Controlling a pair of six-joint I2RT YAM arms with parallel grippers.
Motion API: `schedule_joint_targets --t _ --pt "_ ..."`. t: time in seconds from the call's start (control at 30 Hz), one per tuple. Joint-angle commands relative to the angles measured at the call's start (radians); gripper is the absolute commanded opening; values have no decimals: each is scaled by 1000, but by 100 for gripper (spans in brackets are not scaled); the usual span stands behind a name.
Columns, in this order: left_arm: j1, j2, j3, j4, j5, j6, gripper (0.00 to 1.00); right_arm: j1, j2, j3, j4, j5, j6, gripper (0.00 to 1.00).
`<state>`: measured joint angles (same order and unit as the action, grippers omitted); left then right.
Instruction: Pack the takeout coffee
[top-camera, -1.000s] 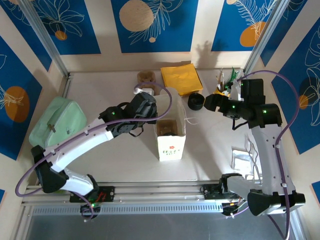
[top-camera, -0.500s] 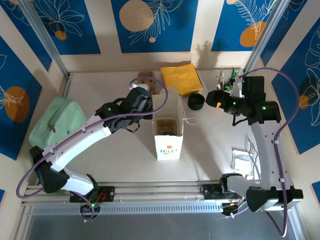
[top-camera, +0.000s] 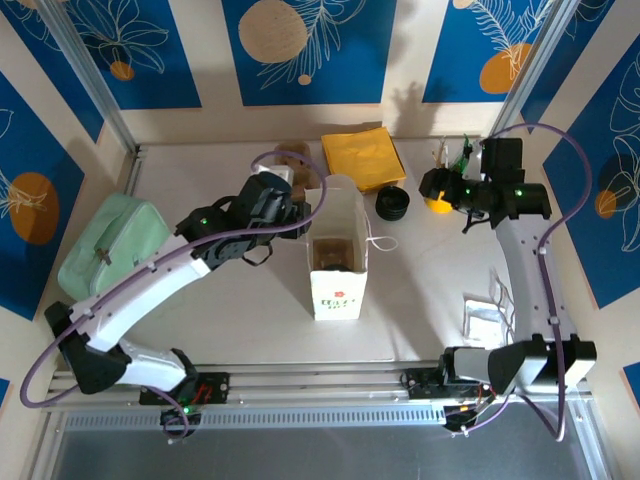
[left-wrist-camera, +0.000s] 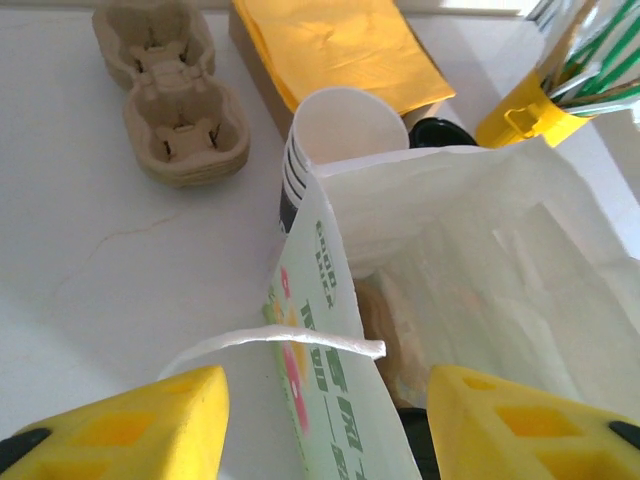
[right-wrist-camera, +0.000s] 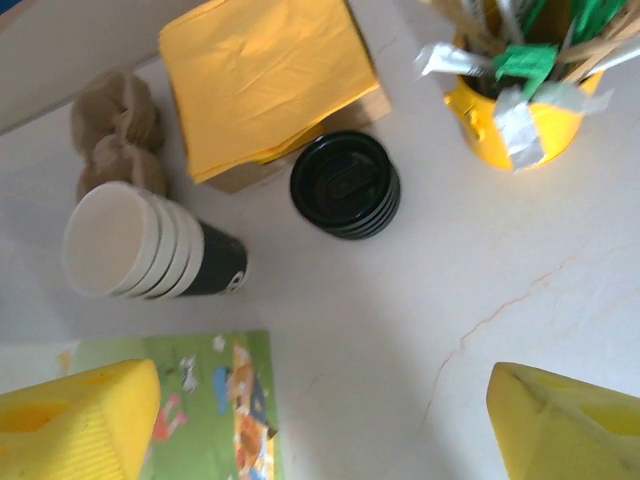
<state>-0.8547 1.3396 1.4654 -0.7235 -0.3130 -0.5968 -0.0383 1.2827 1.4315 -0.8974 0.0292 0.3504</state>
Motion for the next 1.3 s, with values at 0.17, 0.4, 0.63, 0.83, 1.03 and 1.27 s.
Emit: schedule_joint_targets --t 0.17,0.4,0.63,0.83,1.03,1.27 --pt "9 -136 -17 10 34 49 62 -46 119 107 67 106 -29 77" --pt "9 -242 -80 -3 -20 74 65 -64 214 149 92 150 -37 69" --pt "9 -320 -138 -25 -49 86 66 -56 328 230 57 187 -25 64" --pt "10 -359 -175 -17 -41 82 66 -55 407 281 37 217 -31 61" --pt "11 -373 -201 -7 -36 80 67 -52 456 309 28 220 -37 57" --pt "11 -378 -219 7 -35 81 68 -49 492 325 24 216 -43 54"
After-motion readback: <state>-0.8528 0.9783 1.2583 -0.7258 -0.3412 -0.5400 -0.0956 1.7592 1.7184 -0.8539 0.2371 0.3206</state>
